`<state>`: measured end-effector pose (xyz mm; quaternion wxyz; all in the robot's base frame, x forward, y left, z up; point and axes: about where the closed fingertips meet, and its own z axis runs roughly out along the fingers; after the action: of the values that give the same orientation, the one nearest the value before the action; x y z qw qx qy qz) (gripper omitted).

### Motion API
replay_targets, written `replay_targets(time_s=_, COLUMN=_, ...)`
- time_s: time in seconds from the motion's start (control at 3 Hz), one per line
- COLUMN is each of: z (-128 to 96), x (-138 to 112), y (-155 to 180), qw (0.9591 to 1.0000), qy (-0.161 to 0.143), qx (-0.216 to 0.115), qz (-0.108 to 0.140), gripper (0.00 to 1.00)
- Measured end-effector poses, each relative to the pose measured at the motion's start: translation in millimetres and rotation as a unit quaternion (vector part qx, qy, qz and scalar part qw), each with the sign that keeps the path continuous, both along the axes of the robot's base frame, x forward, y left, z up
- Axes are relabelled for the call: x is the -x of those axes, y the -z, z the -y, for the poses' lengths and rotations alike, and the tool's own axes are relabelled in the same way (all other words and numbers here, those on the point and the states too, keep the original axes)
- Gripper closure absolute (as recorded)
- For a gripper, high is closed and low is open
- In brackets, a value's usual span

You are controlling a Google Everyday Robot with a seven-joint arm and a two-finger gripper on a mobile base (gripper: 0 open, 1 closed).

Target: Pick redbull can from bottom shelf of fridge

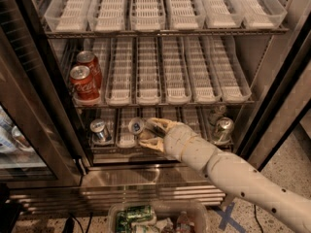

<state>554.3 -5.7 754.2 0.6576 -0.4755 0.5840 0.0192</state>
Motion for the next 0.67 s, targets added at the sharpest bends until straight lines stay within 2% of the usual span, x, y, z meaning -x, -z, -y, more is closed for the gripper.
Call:
replay_targets(time_s=0.33, z=27.8, x=-2.4, y=-27.0, qw=0.9997, qy=-0.011, qx=-0.012, qz=-0.019, gripper=1.00)
replay_targets(time_s=0.67, z=47.6, x=-2.2, y=-51.1, qw=0.9966, qy=-0.037, qx=-0.041, qz=-0.060, gripper=1.00)
